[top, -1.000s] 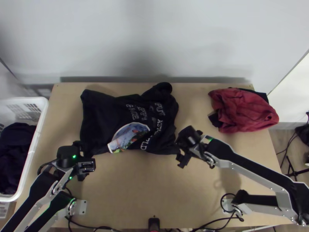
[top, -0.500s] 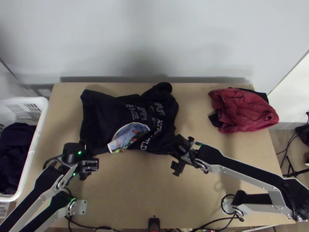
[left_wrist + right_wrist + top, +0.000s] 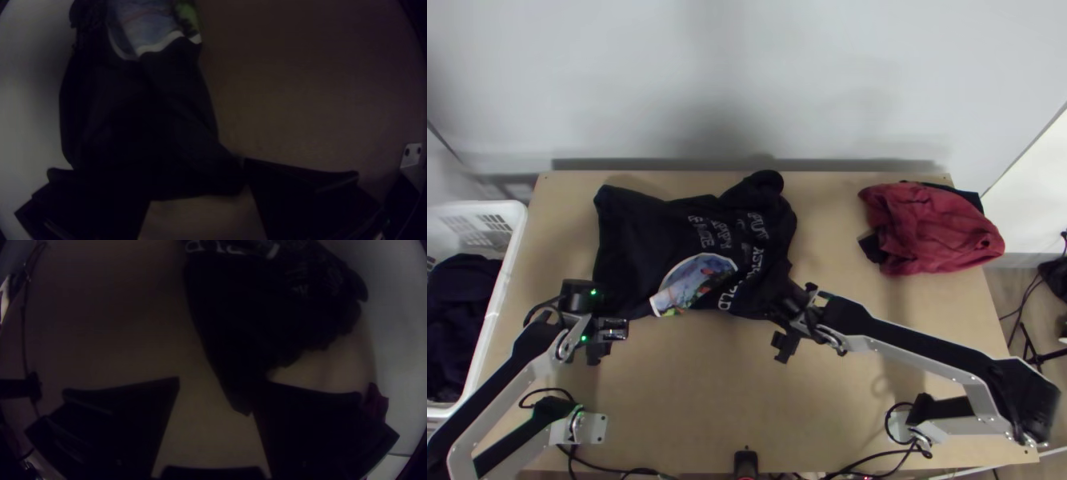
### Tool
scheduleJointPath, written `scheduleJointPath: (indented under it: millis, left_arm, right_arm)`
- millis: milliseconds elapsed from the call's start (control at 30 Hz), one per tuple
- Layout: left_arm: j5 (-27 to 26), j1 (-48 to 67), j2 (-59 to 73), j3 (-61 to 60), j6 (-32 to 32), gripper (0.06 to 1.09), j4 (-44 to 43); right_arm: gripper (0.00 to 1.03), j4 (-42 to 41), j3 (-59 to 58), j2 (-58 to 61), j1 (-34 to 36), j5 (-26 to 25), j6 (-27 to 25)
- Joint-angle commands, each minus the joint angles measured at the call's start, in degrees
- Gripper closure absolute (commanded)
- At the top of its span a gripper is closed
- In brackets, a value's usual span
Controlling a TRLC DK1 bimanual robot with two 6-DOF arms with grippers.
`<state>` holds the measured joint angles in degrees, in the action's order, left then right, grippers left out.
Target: Fold the t-shirt
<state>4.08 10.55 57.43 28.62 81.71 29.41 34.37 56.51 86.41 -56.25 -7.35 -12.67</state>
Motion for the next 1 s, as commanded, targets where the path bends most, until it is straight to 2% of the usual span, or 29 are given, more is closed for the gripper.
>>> scheduleJointPath:
  millis: [0,67,133,200,300,367,467,533,633,900,967]
  left_arm:
    - [-0.74,-1.58,5.76,0.73,0.55,0.20,-1.64]
    - [-0.82,-1.84,7.43,1.44,0.55,0.20,-1.99]
    - [-1.97,-2.28,8.58,2.14,0.47,0.26,-2.25]
    - [-2.93,-3.51,9.81,2.14,0.47,0.30,-4.54]
    - [-2.93,-5.18,12.27,2.40,1.17,0.30,-6.21]
    - [-2.93,-5.45,12.80,2.32,1.26,0.30,-6.21]
    - [-3.29,-5.62,13.76,2.05,1.08,0.35,-6.47]
    - [-3.99,-5.80,14.03,2.14,0.99,0.43,-6.82]
    - [-4.34,-6.50,14.29,2.14,1.43,0.48,-6.82]
    - [-7.06,-8.00,12.97,4.43,2.05,0.86,-2.95]
    - [-8.91,-8.61,11.83,5.57,2.14,0.99,-0.76]
  right_arm:
    - [0.34,-0.88,2.73,4.82,0.17,1.20,0.10]
    - [0.34,-1.15,3.96,6.05,0.26,1.38,0.19]
    - [0.42,-2.47,4.22,7.02,0.09,1.64,0.19]
    - [0.46,-3.70,3.96,8.42,0.09,1.99,0.19]
    - [0.47,-4.84,3.78,10.36,0.17,2.26,0.10]
    - [0.51,-5.81,3.61,11.32,0.26,2.52,0.01]
    - [0.63,-7.56,3.08,12.20,0.79,2.61,-0.17]
    - [0.71,-8.27,2.64,12.29,1.23,2.96,-0.69]
    - [0.76,-8.27,2.46,12.38,1.76,3.14,-1.13]
    - [1.00,-8.71,2.73,10.00,4.22,4.02,-2.19]
    - [1.00,-8.53,2.64,8.42,4.48,4.10,-2.19]
